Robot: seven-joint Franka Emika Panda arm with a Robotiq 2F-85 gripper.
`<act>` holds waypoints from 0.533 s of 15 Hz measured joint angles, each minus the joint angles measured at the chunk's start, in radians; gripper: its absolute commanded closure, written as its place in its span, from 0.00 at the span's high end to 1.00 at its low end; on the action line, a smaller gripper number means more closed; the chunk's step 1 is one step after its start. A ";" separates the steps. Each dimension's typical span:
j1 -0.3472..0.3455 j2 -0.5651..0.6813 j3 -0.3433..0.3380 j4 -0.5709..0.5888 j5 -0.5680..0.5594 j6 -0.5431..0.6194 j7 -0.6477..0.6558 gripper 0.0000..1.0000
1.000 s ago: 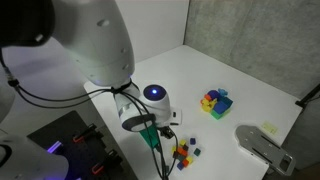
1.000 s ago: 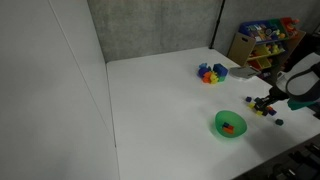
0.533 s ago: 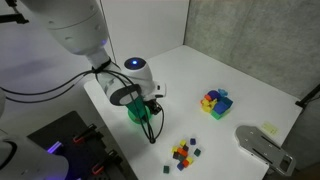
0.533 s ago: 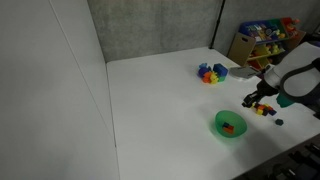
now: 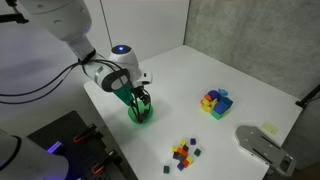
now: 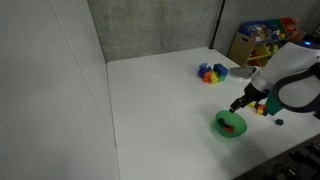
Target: Put one purple block inside the green bowl
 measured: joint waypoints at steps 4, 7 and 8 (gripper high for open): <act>0.055 -0.075 -0.109 0.000 -0.013 -0.100 0.045 1.00; 0.050 -0.160 -0.173 0.004 -0.040 -0.222 0.067 1.00; 0.037 -0.193 -0.179 0.010 -0.040 -0.288 0.066 1.00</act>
